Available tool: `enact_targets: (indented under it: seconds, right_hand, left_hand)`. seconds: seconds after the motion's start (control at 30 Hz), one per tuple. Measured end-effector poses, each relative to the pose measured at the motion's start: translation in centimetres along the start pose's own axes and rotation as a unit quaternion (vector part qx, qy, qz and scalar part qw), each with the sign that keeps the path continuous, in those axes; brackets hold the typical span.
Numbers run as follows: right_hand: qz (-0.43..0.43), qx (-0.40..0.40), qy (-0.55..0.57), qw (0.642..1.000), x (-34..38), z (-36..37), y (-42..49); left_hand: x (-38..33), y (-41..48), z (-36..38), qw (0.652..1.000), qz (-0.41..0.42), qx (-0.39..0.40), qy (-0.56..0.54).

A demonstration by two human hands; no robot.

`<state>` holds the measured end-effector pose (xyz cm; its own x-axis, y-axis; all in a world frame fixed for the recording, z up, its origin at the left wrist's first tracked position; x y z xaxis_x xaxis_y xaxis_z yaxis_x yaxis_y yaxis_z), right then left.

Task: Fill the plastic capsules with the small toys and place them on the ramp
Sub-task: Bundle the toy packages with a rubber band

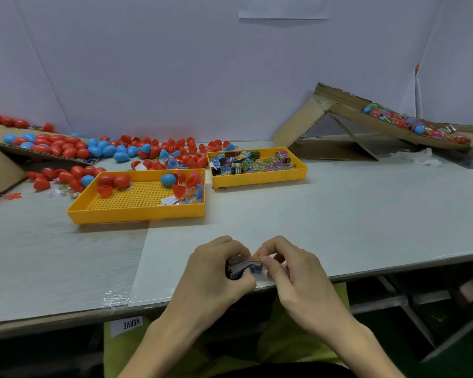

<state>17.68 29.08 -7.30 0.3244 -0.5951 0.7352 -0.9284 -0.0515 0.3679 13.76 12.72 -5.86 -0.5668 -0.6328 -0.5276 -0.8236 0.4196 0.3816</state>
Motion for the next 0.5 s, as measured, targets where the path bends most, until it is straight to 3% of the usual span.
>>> enact_targets:
  seconds: [0.17, 0.37, 0.5]
  right_hand:
    - [0.018, -0.023, 0.031, 0.999, 0.21, -0.44, 1.0]
    - [0.031, 0.054, 0.032, 0.998, 0.27, -0.69, 1.07]
    - [0.028, 0.064, 0.008, 0.998, 0.36, -0.8, 0.9]
  left_hand:
    - [0.05, 0.17, 0.04, 1.0, 0.004, 0.003, 0.006]
    - [-0.34, 0.29, 0.19, 1.0, 0.008, -0.013, 0.026]
    - [-0.37, 0.24, 0.13, 1.0, 0.012, -0.021, 0.011]
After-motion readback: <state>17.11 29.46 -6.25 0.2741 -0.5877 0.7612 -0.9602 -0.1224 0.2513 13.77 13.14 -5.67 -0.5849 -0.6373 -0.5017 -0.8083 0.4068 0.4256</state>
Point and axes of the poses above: each hand's wrist, its own y-axis towards the middle knuckle, its own z-axis out of the palm, x = y × z, the point moved 2 cm from there along y, towards the middle knuckle, and after that the axes turned 8 degrees about y, right-handed, at the moved point
